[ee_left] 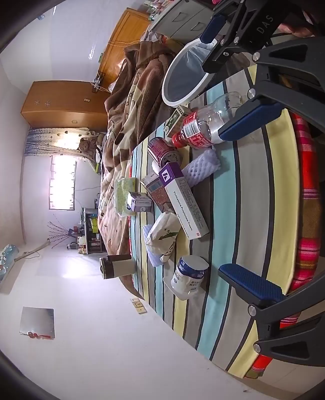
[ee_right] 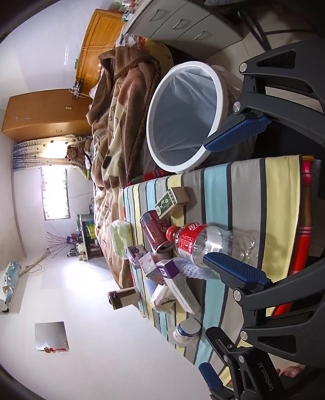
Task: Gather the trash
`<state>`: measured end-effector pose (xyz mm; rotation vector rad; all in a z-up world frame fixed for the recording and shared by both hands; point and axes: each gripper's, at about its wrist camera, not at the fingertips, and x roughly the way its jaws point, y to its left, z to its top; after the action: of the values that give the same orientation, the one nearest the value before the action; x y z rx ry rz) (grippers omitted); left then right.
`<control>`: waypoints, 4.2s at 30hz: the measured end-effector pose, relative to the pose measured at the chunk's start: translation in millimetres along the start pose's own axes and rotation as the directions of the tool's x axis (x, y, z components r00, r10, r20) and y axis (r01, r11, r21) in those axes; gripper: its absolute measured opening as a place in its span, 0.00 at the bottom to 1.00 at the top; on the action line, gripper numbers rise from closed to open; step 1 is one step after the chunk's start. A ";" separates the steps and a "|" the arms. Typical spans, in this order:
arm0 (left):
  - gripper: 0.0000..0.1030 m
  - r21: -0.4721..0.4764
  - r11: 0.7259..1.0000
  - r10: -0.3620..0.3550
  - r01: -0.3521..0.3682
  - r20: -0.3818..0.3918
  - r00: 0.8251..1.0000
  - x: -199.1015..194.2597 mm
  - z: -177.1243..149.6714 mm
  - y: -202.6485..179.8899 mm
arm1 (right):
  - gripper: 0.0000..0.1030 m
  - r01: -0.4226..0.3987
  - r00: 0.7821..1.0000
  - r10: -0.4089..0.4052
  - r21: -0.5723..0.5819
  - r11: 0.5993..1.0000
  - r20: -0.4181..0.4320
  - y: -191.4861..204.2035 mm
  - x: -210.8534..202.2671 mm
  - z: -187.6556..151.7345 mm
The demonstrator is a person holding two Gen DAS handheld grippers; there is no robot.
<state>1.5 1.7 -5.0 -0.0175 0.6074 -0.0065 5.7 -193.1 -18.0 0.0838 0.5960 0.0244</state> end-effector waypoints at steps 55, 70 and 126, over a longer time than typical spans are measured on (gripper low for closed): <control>0.97 -0.004 1.000 -0.006 0.006 -0.008 1.000 -0.5 -0.5 -4.2 | 0.82 0.011 1.000 -0.011 -0.003 1.000 0.004 -0.9 -1.7 2.2; 0.97 -0.005 1.000 -0.007 0.007 -0.009 1.000 -0.4 -0.6 -3.2 | 0.82 0.015 1.000 -0.015 -0.008 1.000 0.005 0.7 -2.3 3.8; 0.93 0.251 0.915 -0.227 0.316 -0.327 0.917 184.7 61.3 15.9 | 0.63 -0.174 0.950 0.169 0.002 0.985 -0.262 34.7 78.6 3.5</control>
<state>188.2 16.4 -60.4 0.1969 0.8921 -0.3823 72.7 -155.1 -56.1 0.1124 0.8509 0.2135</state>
